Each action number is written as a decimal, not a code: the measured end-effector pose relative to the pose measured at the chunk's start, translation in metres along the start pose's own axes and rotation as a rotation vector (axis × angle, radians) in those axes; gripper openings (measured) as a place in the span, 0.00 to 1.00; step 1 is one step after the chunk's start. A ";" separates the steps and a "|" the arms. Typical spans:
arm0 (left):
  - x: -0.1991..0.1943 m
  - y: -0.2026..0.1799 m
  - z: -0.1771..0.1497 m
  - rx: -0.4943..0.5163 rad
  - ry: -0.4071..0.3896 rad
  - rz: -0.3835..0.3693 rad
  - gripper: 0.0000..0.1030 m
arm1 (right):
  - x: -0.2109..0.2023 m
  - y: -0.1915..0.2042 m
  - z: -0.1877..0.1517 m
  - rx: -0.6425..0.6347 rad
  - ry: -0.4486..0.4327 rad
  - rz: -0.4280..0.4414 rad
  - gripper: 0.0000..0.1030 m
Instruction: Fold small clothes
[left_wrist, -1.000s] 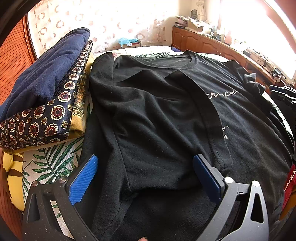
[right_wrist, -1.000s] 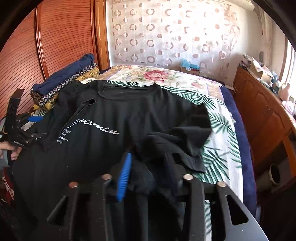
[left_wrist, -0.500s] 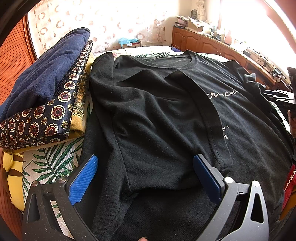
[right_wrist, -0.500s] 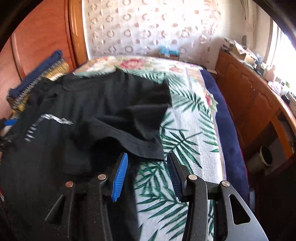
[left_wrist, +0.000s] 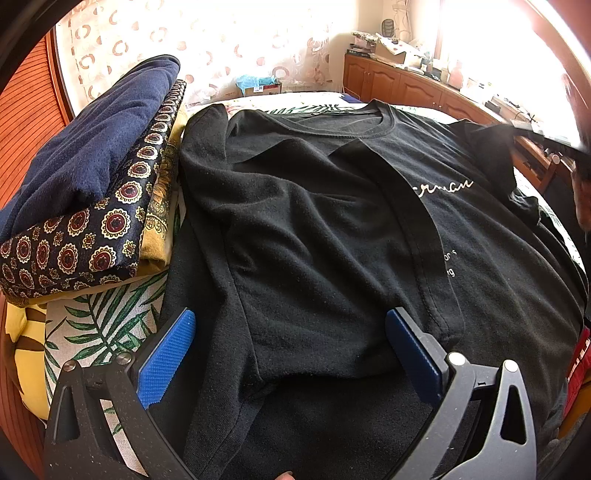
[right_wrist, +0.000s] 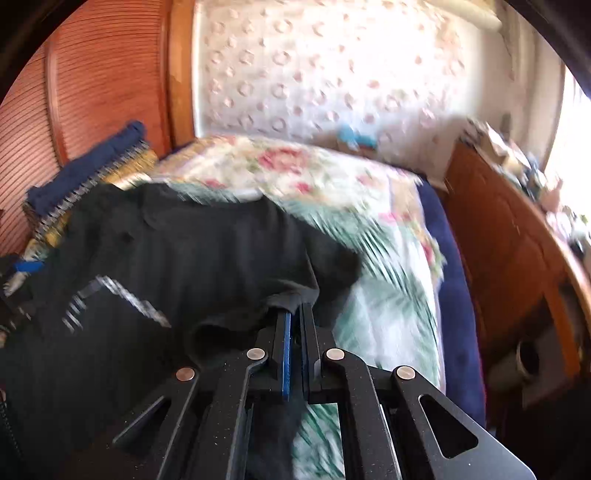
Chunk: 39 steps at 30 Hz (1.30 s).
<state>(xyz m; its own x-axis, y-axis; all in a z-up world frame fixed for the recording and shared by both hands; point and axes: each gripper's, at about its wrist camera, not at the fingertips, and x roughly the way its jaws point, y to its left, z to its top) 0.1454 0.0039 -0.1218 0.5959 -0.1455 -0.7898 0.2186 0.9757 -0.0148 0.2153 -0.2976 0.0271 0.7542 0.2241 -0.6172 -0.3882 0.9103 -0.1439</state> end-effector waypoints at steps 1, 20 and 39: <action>0.000 0.000 0.000 0.000 0.000 0.000 0.99 | 0.001 0.009 0.011 -0.020 -0.015 0.011 0.04; 0.000 0.000 0.000 0.000 0.000 0.000 0.99 | 0.008 0.030 -0.018 -0.006 0.086 0.067 0.34; 0.000 0.000 0.000 0.000 -0.001 0.000 0.99 | -0.004 0.050 -0.048 0.069 0.131 0.248 0.31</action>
<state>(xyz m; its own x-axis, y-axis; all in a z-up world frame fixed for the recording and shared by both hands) 0.1452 0.0036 -0.1221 0.5963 -0.1456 -0.7894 0.2189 0.9756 -0.0146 0.1677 -0.2694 -0.0150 0.5641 0.4004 -0.7222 -0.5124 0.8555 0.0740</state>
